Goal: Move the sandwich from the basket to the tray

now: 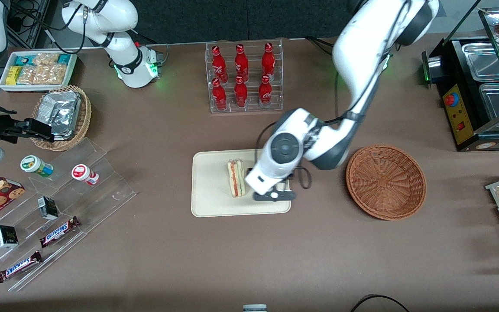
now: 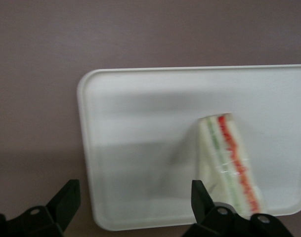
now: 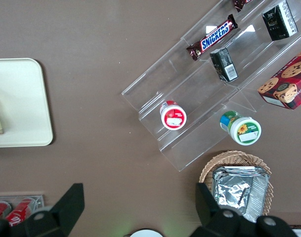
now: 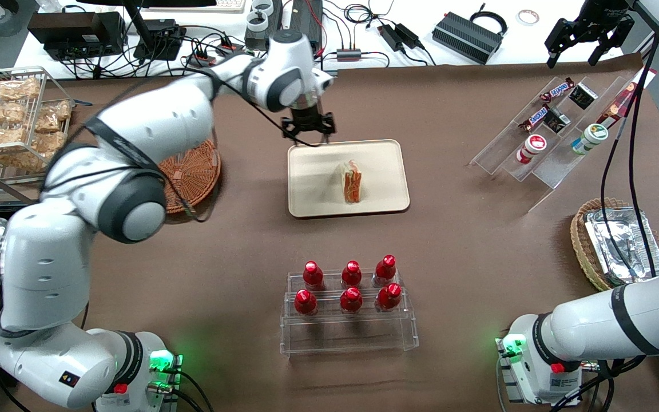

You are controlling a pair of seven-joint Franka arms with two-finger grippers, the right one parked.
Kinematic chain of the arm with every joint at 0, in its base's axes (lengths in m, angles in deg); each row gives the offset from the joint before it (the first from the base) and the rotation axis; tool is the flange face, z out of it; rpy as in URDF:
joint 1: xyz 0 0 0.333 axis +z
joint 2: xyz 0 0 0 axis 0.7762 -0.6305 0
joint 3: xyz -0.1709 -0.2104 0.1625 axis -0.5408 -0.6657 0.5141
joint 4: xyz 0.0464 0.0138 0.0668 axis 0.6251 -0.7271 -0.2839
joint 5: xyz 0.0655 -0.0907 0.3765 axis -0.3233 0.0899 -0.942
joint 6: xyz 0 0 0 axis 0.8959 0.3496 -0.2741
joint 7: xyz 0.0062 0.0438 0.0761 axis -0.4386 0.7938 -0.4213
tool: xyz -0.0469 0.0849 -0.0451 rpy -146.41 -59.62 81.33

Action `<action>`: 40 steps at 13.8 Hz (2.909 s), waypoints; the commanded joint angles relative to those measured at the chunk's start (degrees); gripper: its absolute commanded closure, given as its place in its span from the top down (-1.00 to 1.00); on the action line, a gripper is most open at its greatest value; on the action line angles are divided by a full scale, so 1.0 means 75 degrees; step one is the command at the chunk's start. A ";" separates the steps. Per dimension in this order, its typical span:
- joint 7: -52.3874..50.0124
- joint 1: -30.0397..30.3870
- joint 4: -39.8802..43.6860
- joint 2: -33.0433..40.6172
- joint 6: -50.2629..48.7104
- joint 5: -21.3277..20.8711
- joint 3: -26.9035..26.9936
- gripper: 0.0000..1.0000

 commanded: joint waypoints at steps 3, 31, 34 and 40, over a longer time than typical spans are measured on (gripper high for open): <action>0.0940 0.0901 -0.3308 0.1800 0.1975 -0.0011 -0.0026 0.98; 0.4636 0.4043 -0.1722 0.5271 -0.3725 -0.0456 0.0162 0.98; 0.4576 0.4043 -0.1184 0.5190 -0.3890 -0.0456 0.0173 0.98; 0.4588 0.3996 -0.1170 0.5131 -0.3890 -0.0667 0.0150 0.99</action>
